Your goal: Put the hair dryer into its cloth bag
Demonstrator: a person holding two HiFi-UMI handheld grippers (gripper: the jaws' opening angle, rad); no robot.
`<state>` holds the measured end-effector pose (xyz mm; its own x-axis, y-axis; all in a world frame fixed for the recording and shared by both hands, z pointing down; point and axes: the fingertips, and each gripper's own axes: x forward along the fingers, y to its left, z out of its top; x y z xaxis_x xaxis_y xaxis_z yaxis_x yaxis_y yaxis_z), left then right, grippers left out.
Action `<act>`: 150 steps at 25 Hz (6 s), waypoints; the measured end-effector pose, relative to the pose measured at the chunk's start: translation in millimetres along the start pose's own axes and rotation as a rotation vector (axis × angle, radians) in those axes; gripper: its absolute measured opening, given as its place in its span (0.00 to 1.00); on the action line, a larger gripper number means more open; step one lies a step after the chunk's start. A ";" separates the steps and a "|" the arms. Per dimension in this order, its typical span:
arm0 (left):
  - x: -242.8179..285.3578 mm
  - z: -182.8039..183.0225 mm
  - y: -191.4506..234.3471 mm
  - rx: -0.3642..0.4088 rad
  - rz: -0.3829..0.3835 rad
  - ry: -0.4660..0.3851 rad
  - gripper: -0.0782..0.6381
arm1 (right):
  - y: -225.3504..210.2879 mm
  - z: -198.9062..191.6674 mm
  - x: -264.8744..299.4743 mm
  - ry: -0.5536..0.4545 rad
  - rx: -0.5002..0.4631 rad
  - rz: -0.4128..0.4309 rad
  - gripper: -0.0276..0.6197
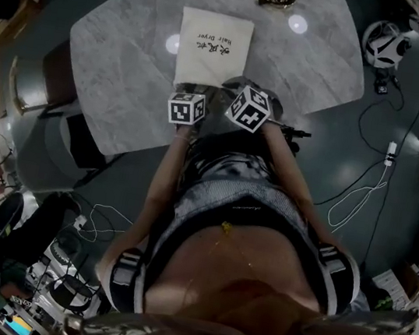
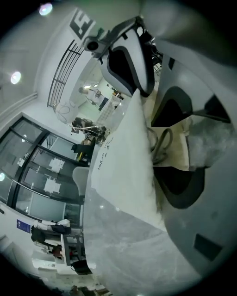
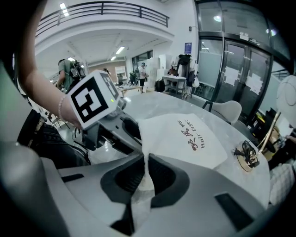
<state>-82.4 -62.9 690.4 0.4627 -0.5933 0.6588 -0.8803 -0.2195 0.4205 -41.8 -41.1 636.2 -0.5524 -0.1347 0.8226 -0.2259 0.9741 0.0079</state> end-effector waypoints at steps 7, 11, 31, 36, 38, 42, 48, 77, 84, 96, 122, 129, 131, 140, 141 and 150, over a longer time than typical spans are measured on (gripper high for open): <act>-51.6 -6.6 13.8 0.064 0.065 -0.034 0.46 | 5.8 -0.8 3.4 -0.025 0.073 -0.002 0.16; -67.2 -2.6 30.3 0.108 0.124 -0.043 0.46 | 1.1 -0.6 1.3 -0.050 0.125 -0.021 0.17; -49.2 -8.3 88.8 0.275 0.234 0.117 0.46 | 0.4 -49.3 2.3 -0.092 0.626 -0.083 0.48; -44.4 -6.9 93.2 0.280 0.241 0.130 0.46 | 7.4 -57.8 9.8 -0.092 0.746 -0.045 0.49; -43.1 -9.7 96.3 0.278 0.243 0.148 0.45 | 6.0 -59.3 15.0 -0.094 0.777 -0.050 0.48; -42.5 -10.6 95.0 0.260 0.232 0.154 0.27 | 2.1 -60.7 25.3 -0.100 0.819 -0.046 0.48; -43.2 -14.7 97.3 0.249 0.215 0.164 0.18 | -5.7 -63.4 24.4 -0.110 0.800 -0.078 0.26; -81.6 28.1 25.8 0.009 0.026 0.097 0.16 | -58.7 -22.9 -54.6 -0.247 0.617 -0.150 0.20; -92.6 42.1 13.6 -0.005 0.017 0.053 0.16 | -69.5 -10.2 -73.1 -0.264 0.548 -0.173 0.19; -120.7 80.3 -2.6 -0.003 0.002 -0.051 0.16 | -90.9 20.3 -106.4 -0.390 0.460 -0.185 0.18; -173.6 130.6 -20.0 -0.079 -0.061 -0.253 0.16 | -105.5 74.4 -148.5 -0.669 0.339 -0.129 0.18; -187.7 146.4 -23.8 -0.055 -0.047 -0.295 0.16 | -108.9 85.6 -157.2 -0.728 0.356 -0.121 0.18; -189.7 148.2 -24.4 -0.051 -0.044 -0.298 0.16 | -109.1 86.8 -158.0 -0.734 0.355 -0.118 0.18; -184.8 146.2 -18.6 -0.062 -0.046 -0.279 0.16 | -113.1 88.8 -152.3 -0.732 0.362 -0.116 0.18; -183.9 147.4 -17.5 -0.059 -0.044 -0.276 0.16 | -114.5 89.9 -151.5 -0.730 0.361 -0.121 0.18; -173.6 196.3 -2.7 -0.019 -0.023 -0.311 0.16 | -151.7 106.0 -146.7 -0.769 0.415 -0.170 0.18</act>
<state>-180.9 -111.4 452.4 0.4255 -0.7976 0.4276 -0.8667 -0.2230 0.4463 -11.5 -188.4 454.0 -0.8369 -0.5019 0.2185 -0.5443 0.8056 -0.2341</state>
